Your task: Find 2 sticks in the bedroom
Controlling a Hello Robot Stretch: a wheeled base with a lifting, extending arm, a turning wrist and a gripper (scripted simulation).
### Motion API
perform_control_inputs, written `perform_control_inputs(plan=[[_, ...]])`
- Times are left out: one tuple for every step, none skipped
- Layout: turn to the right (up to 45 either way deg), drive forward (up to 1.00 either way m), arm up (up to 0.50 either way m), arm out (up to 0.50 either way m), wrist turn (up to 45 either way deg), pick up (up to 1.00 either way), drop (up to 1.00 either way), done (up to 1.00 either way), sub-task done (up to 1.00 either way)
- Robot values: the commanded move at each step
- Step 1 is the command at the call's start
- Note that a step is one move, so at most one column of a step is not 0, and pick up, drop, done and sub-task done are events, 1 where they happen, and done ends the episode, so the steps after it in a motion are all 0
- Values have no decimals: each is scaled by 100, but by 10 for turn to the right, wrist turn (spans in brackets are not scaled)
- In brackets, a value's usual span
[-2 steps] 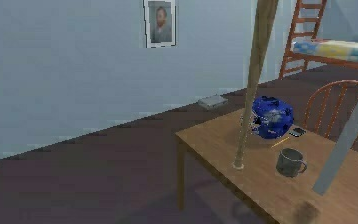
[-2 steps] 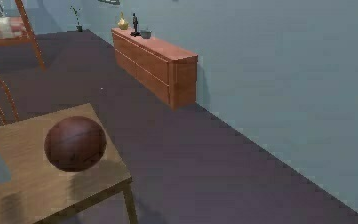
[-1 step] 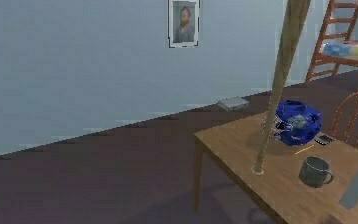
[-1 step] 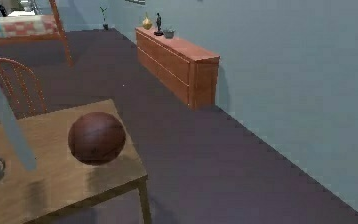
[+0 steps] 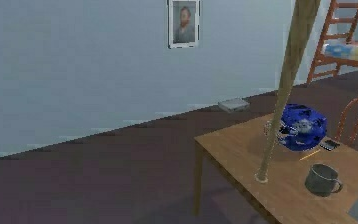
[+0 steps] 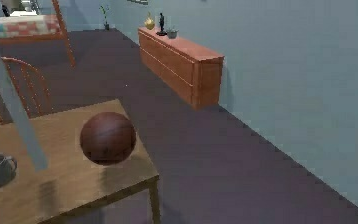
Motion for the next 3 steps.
perform_control_inputs(plan=[[450,0,0,0,0,0,0,0,0],[0,0,0,0,0,0,0,0,100],[-150,0,0,0,0,0,0,0,0]])
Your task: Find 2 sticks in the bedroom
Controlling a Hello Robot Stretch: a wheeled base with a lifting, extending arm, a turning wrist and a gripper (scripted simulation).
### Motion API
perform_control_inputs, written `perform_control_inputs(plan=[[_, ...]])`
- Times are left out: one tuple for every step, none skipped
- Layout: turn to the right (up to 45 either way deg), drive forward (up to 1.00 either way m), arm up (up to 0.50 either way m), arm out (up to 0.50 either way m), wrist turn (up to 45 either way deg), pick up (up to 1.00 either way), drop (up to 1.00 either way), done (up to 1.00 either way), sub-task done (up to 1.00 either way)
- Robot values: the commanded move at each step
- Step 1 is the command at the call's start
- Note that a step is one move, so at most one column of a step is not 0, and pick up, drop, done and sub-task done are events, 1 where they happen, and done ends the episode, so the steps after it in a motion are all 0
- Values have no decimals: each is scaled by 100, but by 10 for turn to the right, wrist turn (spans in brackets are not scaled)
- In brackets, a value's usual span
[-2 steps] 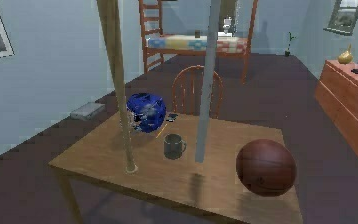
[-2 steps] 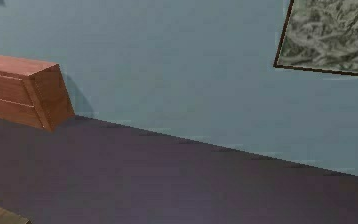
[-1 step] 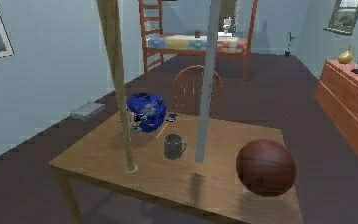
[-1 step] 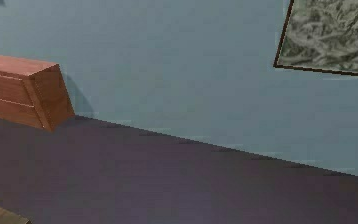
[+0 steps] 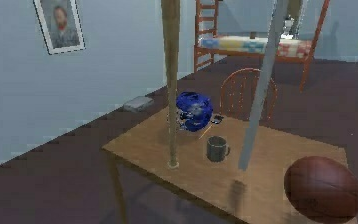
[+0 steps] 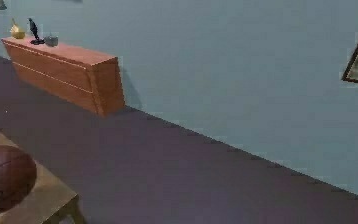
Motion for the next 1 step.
perform_control_inputs(plan=[[0,0,0,0,0,0,0,100,0]])
